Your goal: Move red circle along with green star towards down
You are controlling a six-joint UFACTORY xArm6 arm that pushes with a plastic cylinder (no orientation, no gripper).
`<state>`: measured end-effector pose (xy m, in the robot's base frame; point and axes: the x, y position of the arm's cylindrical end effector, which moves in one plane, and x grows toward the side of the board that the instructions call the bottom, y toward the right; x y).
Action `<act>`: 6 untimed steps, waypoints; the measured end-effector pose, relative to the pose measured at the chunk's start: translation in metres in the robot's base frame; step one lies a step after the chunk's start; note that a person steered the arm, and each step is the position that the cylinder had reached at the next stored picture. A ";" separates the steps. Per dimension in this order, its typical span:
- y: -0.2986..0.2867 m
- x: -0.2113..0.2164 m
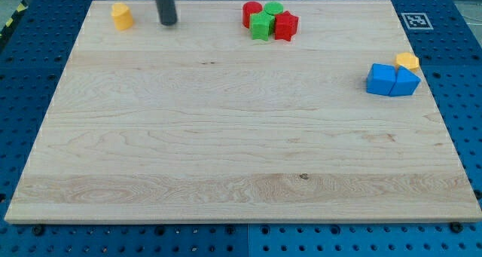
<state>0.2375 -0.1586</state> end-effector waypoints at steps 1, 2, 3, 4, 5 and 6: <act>-0.014 -0.045; -0.001 -0.046; 0.060 -0.045; 0.115 -0.035; 0.163 -0.019; 0.213 0.042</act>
